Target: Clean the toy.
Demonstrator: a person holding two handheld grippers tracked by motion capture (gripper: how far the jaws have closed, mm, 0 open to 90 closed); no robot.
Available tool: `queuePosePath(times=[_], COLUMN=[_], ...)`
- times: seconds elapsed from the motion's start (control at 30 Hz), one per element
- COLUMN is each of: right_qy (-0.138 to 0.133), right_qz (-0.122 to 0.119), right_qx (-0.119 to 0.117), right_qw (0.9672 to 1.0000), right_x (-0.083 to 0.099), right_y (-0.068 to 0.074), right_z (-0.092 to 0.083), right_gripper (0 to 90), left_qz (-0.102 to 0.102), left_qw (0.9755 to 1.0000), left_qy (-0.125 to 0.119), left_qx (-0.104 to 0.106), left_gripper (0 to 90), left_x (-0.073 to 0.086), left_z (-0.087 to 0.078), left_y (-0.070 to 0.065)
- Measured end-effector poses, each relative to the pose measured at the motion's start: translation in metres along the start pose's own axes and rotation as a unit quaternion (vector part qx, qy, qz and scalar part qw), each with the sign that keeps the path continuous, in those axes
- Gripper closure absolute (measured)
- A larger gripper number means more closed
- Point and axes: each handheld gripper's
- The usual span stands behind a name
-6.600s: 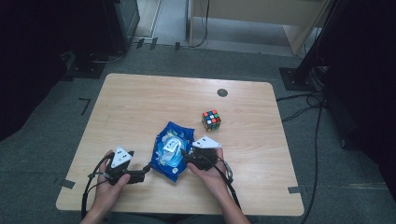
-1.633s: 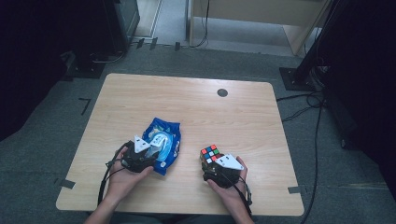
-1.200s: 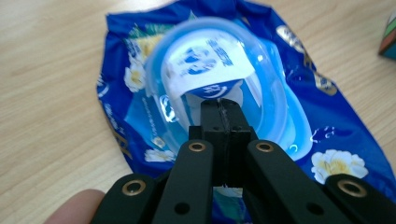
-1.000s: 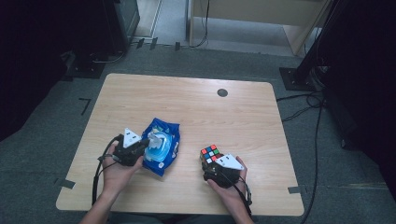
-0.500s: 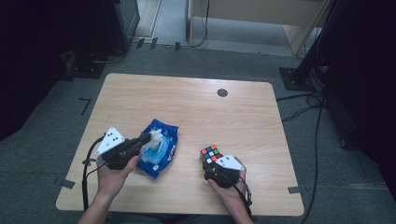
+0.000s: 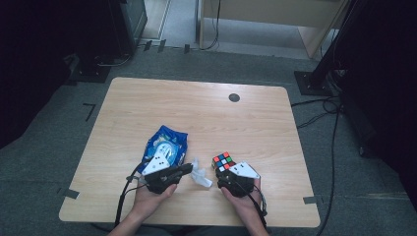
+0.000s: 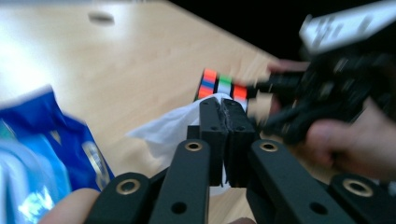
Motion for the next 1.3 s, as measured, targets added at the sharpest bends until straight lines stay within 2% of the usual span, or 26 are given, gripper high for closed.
queuePosePath(times=[0.07, 0.13, 0.2, 0.27, 0.37, 0.4, 0.43, 0.47, 0.6, 0.7, 0.8, 0.83, 0.87, 0.93, 1.03, 1.1, 1.13, 1.2, 1.3], right_qy=[0.000, 0.001, 0.000, 0.000, 0.000, 0.000, -0.001, -0.001, -0.001, -0.001, -0.001, -0.001, -0.002, -0.002, -0.002, -0.002, -0.002, -0.002, -0.001], right_qz=[-0.001, -0.003, -0.004, -0.003, -0.004, -0.004, -0.003, -0.003, -0.004, -0.004, -0.004, -0.004, -0.005, -0.005, -0.005, -0.005, -0.005, -0.005, -0.003], right_qx=[-0.001, -0.002, -0.001, -0.001, -0.002, -0.002, -0.003, -0.003, -0.003, -0.004, -0.006, -0.006, -0.007, -0.006, -0.006, -0.006, -0.006, -0.006, -0.010], right_qw=[1.0000, 1.0000, 1.0000, 1.0000, 1.0000, 1.0000, 1.0000, 1.0000, 1.0000, 1.0000, 1.0000, 1.0000, 1.0000, 1.0000, 1.0000, 1.0000, 1.0000, 1.0000, 0.9999], right_x=[0.001, 0.001, 0.001, 0.001, 0.001, 0.001, 0.001, 0.001, 0.001, 0.001, 0.001, 0.001, 0.001, 0.001, 0.001, 0.001, 0.001, 0.001, 0.002], right_y=[-0.001, -0.001, -0.001, -0.001, -0.001, -0.001, -0.002, -0.002, -0.002, -0.002, -0.002, -0.002, -0.003, -0.002, -0.002, -0.002, -0.002, -0.002, -0.003], right_z=[-0.001, -0.001, -0.001, -0.001, -0.001, -0.001, -0.001, -0.001, 0.000, 0.000, 0.000, 0.000, 0.000, 0.000, 0.000, 0.000, 0.000, 0.000, 0.000], right_gripper=[34.4, 34.4, 34.4, 34.4, 34.4, 34.4, 34.3, 34.3, 34.4, 34.4, 34.4, 34.4, 34.4, 34.4, 34.3, 34.3, 34.4, 34.3, 34.1], left_qz=[0.002, 0.002, 0.012, 0.014, 0.007, 0.007, -0.008, -0.016, -0.037, -0.046, -0.052, -0.052, -0.047, -0.033, 0.004, 0.032, 0.038, 0.038, 0.023], left_qw=[0.9997, 0.9987, 0.9962, 0.9941, 0.9915, 0.9915, 0.9903, 0.9899, 0.9875, 0.9897, 0.9922, 0.9922, 0.9946, 0.9972, 0.9994, 0.9981, 0.9971, 0.9946, 0.9913], left_qy=[0.018, 0.041, 0.065, 0.076, 0.072, 0.072, 0.068, 0.066, 0.049, 0.029, -0.005, -0.005, -0.018, -0.017, 0.012, 0.043, 0.057, 0.085, 0.117], left_qx=[-0.015, -0.031, -0.057, -0.076, -0.109, -0.109, -0.121, -0.125, -0.145, -0.132, -0.113, -0.113, -0.090, -0.064, -0.032, -0.031, -0.033, -0.046, -0.055], left_gripper=[82.7, 73.2, 67.0, 65.5, 64.6, 64.4, 64.2, 64.5, 63.3, 61.0, 60.3, 60.1, 59.6, 59.3, 58.9, 58.7, 58.5, 57.5, 54.7], left_x=[0.007, 0.013, 0.019, 0.022, 0.020, 0.020, 0.019, 0.018, 0.015, 0.011, 0.003, 0.003, -0.002, -0.002, 0.005, 0.012, 0.016, 0.024, 0.029], left_z=[0.006, 0.013, 0.019, 0.022, 0.021, 0.021, 0.018, 0.017, 0.010, -0.001, -0.014, -0.014, -0.019, -0.018, -0.005, 0.008, 0.014, 0.027, 0.039], left_y=[0.003, 0.006, 0.009, 0.013, 0.018, 0.018, 0.026, 0.030, 0.044, 0.047, 0.042, 0.042, 0.035, 0.023, -0.001, -0.013, -0.016, -0.016, -0.011])
Point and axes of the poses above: each handheld gripper's, and its own axes: z roughly forward along the jaws, x roughly out of its underside, y roughly to its left, and after that the axes turned 11 degrees about -z, right-handed
